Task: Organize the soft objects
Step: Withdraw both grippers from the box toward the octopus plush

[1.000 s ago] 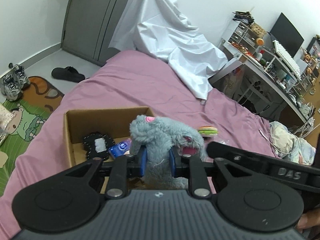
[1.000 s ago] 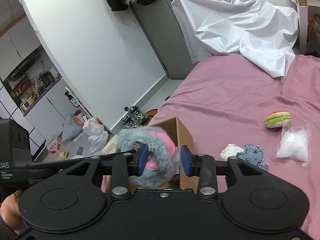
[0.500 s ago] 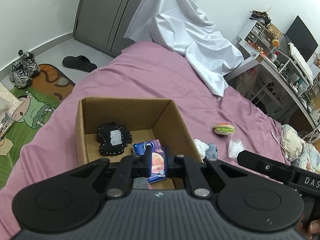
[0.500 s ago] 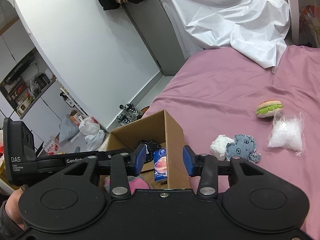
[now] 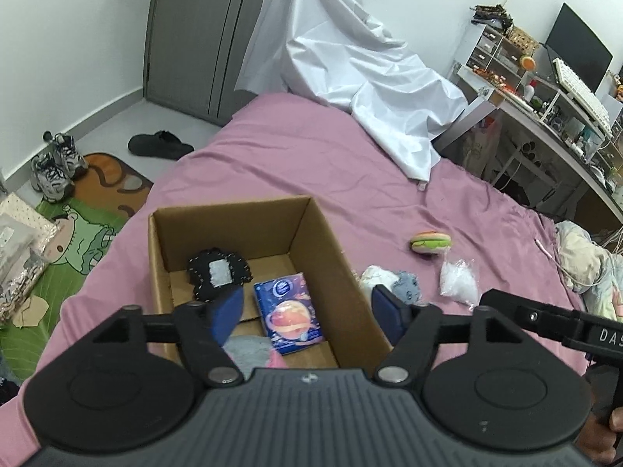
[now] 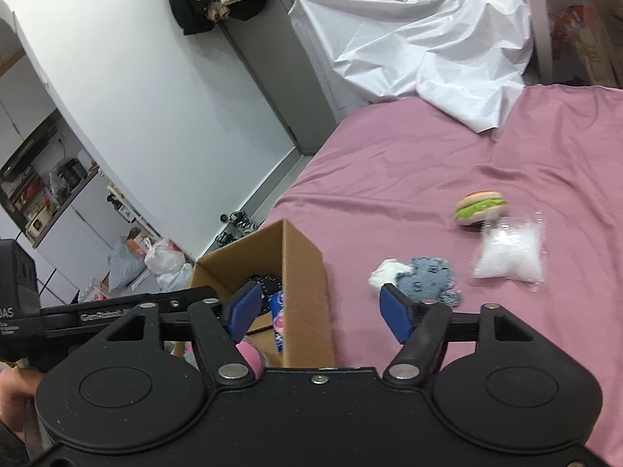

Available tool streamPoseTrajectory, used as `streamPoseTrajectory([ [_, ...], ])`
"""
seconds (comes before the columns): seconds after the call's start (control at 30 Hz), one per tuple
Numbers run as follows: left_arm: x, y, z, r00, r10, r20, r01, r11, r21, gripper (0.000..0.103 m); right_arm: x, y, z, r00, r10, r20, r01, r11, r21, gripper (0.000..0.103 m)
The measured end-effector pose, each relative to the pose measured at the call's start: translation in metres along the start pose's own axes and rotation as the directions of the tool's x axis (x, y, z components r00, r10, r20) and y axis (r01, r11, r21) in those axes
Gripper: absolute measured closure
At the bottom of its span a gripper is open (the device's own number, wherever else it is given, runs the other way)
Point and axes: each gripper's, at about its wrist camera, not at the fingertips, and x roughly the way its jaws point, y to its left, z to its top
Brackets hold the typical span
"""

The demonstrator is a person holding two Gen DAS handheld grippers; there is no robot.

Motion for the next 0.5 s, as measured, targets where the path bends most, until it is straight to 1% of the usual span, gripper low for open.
streamPoseTrajectory([
  [0.1,-0.002,-0.01,0.001,1.0,0.008,0.002,-0.008,1.0,0.014,0.028,-0.011,-0.008,0.001,1.0,-0.018,0.018,0.017,1.0,0.01,0.026],
  [0.23,-0.001,-0.02,0.002,1.0,0.009,-0.012,-0.009,1.0,0.03,0.026,-0.024,-0.02,0.003,0.999,-0.032,0.039,0.03,0.999,0.034,0.021],
  [0.33,-0.002,-0.03,0.001,0.999,0.005,-0.031,-0.004,0.999,0.053,0.026,-0.032,-0.027,0.004,0.998,-0.042,0.054,0.04,0.998,0.048,0.013],
  [0.4,-0.003,-0.035,0.0,0.999,0.002,-0.043,0.001,0.998,0.067,0.023,-0.036,-0.032,0.003,0.997,-0.047,0.061,0.043,0.997,0.058,0.007],
  [0.5,-0.005,-0.043,-0.002,0.998,0.003,-0.059,0.002,0.996,0.086,0.02,-0.041,-0.038,0.002,0.997,-0.053,0.061,0.049,0.996,0.074,0.004],
])
